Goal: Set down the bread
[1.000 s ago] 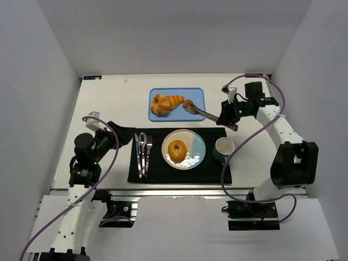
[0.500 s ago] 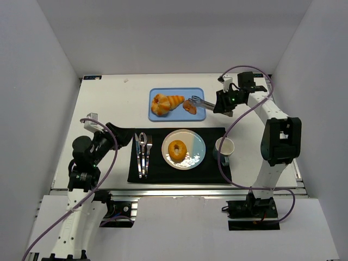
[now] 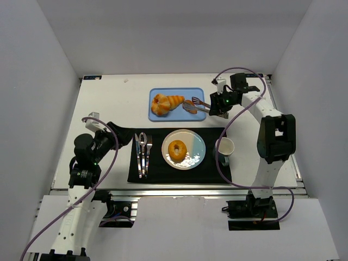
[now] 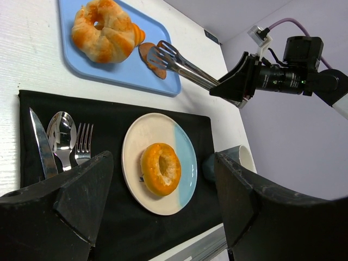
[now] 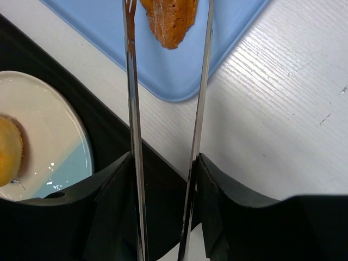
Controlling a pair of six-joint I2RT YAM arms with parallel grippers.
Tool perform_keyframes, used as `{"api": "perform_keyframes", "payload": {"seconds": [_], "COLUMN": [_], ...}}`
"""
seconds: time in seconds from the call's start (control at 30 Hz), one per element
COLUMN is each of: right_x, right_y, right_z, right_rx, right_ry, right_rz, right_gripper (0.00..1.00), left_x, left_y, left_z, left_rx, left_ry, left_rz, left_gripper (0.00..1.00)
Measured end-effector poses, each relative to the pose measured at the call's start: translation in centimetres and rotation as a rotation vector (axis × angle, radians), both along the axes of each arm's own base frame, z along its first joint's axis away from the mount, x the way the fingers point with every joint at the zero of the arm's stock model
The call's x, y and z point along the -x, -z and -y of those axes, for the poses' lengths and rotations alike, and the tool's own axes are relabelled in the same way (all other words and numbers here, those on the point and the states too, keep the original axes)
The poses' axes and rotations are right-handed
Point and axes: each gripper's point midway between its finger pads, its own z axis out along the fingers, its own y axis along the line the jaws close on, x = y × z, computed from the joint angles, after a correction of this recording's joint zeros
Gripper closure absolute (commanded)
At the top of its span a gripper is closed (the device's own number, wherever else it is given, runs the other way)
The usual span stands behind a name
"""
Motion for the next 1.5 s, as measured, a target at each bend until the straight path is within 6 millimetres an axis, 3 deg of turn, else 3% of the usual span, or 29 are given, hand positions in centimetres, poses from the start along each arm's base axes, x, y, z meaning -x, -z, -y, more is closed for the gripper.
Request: {"api": "perform_keyframes", "payload": {"seconds": [0.2, 0.57, 0.8, 0.93, 1.13, 1.23, 1.33, 1.5], "right_x": [-0.1, 0.4, 1.0, 2.2, 5.9, 9.1, 12.5, 16.9], "right_y": [0.9, 1.6, 1.0, -1.1, -8.1, -10.1, -10.0, -7.1], "right_z": [0.2, 0.2, -0.4, -0.8, -1.5, -1.3, -1.1, -1.0], "right_rx": [0.049, 0.070, 0.028, -0.022, -0.108, -0.129, -0.132, -0.094], "right_ry": [0.010, -0.010, -0.030, -0.053, -0.114, -0.147, -0.182, -0.228], "right_rz": [-0.002, -0.027, -0.046, -0.050, 0.037, 0.064, 0.043, -0.058], "right_gripper": [0.51, 0.98, 1.00, 1.00, 1.00, 1.00, 1.00, 1.00], "left_x": [-0.1, -0.1, -0.2, -0.2, 0.0, 0.2, 0.3, 0.3], "left_y": [0.1, 0.0, -0.2, -0.2, -0.5, -0.5, -0.2, 0.3], "left_z": [0.0, 0.0, 0.0, 0.0, 0.0, 0.0, 0.0, 0.0], "left_rx": [0.000, 0.000, 0.001, 0.001, 0.002, 0.004, 0.005, 0.005], "left_ry": [0.000, 0.000, 0.000, 0.000, 0.000, 0.000, -0.001, 0.000], "left_rz": [-0.003, 0.002, 0.009, 0.009, 0.023, 0.031, 0.027, 0.015], "left_gripper": [0.16, 0.16, 0.16, 0.16, 0.16, 0.16, 0.16, 0.16]}}
